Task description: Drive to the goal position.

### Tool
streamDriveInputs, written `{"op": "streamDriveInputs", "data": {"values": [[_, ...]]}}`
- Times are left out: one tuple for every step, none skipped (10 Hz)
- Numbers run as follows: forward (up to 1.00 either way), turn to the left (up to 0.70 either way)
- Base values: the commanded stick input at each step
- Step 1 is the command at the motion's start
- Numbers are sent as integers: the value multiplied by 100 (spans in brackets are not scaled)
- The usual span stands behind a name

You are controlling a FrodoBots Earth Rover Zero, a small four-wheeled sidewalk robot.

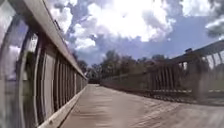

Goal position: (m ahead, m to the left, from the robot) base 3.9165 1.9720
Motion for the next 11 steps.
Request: {"op": "streamDriveInputs", "data": {"values": [[70, 0], [70, 0], [70, 0], [70, 0], [70, 0], [70, 0], [70, 0], [70, 0], [70, 0], [70, 0], [70, 0]]}}
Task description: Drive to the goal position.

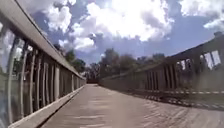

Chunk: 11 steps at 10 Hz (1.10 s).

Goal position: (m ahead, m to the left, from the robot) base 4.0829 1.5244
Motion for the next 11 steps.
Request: {"op": "streamDriveInputs", "data": {"values": [[70, 9], [70, 35], [70, 35], [70, 35], [70, 17], [70, 0], [70, 0], [70, 0], [70, 0], [70, 0], [70, 0]]}}
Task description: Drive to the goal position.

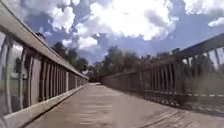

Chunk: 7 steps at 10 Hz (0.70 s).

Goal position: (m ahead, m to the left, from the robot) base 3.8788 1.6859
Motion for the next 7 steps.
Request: {"op": "streamDriveInputs", "data": {"values": [[70, 0], [70, 0], [70, 0], [70, 0], [70, 0], [70, 0], [70, 0]]}}
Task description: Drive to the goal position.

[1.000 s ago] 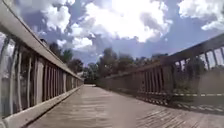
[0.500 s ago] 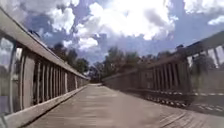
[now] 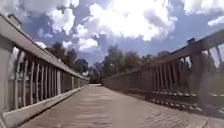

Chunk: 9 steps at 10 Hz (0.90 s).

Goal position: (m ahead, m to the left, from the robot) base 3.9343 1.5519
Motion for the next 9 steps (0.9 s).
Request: {"op": "streamDriveInputs", "data": {"values": [[70, 0], [70, 0], [70, 0], [70, 0], [70, 0], [70, 0], [70, 0], [70, 0], [70, 0]]}}
